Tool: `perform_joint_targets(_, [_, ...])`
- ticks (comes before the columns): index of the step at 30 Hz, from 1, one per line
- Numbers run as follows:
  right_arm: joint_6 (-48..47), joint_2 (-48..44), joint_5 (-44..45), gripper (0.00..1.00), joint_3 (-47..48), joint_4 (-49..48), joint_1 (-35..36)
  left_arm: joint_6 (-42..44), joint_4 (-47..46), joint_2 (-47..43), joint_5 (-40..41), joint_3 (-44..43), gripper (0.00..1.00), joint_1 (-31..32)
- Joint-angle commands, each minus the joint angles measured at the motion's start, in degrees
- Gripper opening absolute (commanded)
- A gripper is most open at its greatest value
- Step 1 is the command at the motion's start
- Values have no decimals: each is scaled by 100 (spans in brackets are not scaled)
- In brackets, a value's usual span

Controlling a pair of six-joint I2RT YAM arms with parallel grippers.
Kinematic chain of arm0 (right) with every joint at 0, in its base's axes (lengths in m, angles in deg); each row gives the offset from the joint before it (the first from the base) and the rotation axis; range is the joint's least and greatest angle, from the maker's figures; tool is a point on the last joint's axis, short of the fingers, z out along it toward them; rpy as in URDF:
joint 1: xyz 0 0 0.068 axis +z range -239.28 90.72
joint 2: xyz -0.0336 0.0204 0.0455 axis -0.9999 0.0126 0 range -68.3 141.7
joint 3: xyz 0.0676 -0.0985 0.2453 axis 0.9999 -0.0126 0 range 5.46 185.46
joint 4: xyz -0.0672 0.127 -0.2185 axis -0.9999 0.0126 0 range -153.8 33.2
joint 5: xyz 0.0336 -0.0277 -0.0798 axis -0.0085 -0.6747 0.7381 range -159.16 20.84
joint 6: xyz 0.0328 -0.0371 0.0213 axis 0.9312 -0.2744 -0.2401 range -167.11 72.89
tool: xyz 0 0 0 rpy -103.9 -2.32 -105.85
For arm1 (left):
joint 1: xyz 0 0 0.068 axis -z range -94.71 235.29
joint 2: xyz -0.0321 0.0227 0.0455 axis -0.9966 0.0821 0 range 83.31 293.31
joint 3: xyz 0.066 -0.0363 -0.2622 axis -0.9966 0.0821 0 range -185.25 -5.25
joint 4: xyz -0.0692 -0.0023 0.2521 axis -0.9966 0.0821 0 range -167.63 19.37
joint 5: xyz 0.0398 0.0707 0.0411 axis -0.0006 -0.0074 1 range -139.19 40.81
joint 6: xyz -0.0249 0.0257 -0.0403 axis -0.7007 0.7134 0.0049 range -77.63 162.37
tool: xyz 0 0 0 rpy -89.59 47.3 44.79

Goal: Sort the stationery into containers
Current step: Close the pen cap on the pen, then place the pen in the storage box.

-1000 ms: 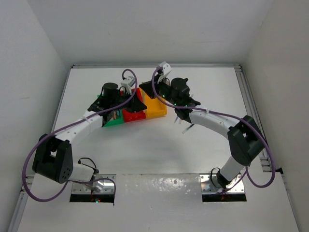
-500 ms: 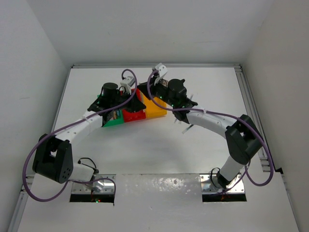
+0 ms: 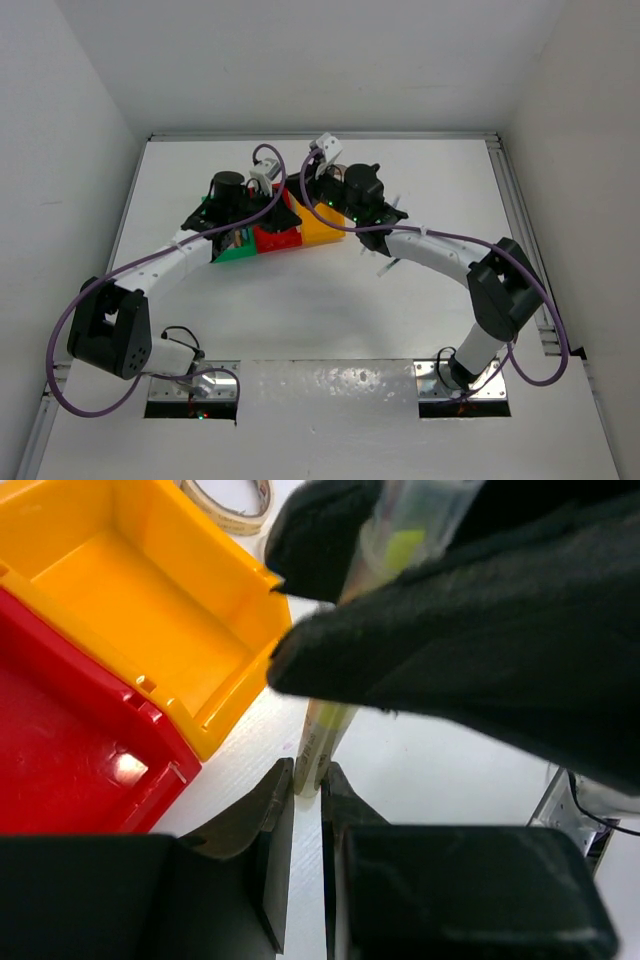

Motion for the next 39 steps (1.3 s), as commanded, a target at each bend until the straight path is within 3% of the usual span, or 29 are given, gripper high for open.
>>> perform_joint_targets(1, [-65,399,-712,15,-270,2910,223,-29,-2654,-573,418,-490,0,-365])
perform_joint_targets(7, [-57,399,-766,28,3,2936,223,-20,-2566,-660,365,-340,0,-356])
perform_joint_targets(17, [241,329,-862,26,197,2586,144,-152,-2416,-696,260,-138,0,-181])
perform_joint_targets(21, [680,425,-1143,20,425,2322,12,-143,-2460,-687,268,-59,0,-31])
perform_joint_targets(27, [804,558,-1223,0,531,2172,-49,-91,-2495,-696,347,3,0,93])
perform_joint_targets(32, [840,514,-1153,0,478,2137,-84,-82,-2566,-705,365,20,0,110])
perform_joint_targets(33, [927,505,-1118,0,496,2145,-102,-108,-2566,-705,348,38,7,119])
perform_joint_targets(34, [989,505,-1065,0,522,2171,-181,-178,-2583,-713,339,81,28,119])
perform_joint_targets(35, [1050,531,-934,0,644,2311,-251,-196,-2575,-713,252,108,89,119])
perform_joint_targets(36, [1120,549,-828,0,723,2452,-313,-188,-2531,-731,225,126,99,128])
perform_joint_targets(39, [1069,697,-277,0,1101,3154,-550,-56,-2251,-845,242,222,100,101])
